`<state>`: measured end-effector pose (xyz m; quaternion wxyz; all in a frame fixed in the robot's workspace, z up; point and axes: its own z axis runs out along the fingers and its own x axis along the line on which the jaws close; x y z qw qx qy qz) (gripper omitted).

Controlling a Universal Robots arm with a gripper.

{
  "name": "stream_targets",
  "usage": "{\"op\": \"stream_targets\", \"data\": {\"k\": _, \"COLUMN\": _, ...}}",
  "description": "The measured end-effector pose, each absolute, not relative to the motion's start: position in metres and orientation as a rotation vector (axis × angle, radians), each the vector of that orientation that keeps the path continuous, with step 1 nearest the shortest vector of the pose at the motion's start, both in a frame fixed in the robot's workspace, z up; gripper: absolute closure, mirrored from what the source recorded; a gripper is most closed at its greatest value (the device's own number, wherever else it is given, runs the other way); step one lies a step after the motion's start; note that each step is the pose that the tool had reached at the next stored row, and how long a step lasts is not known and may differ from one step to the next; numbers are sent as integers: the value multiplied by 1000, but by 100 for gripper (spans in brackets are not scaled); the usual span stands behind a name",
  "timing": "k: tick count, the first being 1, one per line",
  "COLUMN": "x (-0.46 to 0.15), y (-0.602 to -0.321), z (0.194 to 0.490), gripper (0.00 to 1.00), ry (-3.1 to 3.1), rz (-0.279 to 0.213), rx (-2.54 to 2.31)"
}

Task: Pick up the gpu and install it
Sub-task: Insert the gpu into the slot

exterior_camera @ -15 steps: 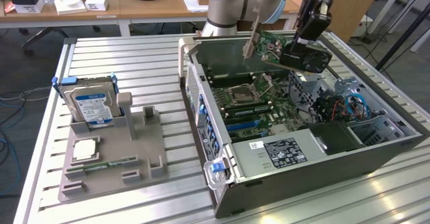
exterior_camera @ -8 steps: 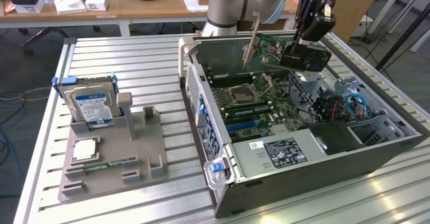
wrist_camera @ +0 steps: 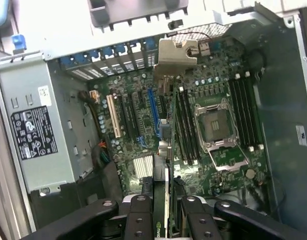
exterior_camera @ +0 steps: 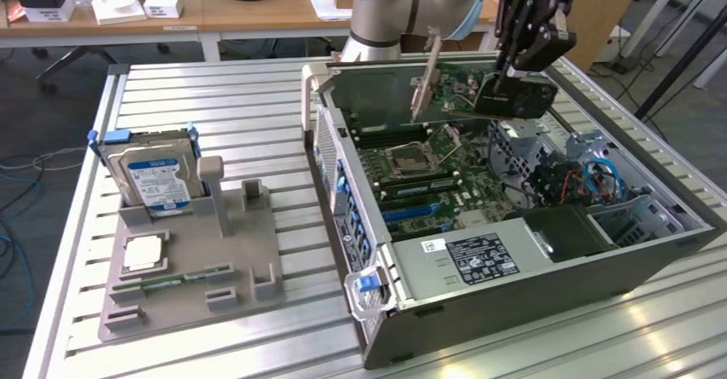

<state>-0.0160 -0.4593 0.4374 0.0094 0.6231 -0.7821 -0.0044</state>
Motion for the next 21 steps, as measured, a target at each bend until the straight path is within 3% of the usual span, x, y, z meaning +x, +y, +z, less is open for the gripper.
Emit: {"op": "stream_targets", "data": {"k": 21, "x": -16, "y": -459, "z": 434, "gripper": 74, "ry": -2174, "rz": -3, "rx": 2247}}
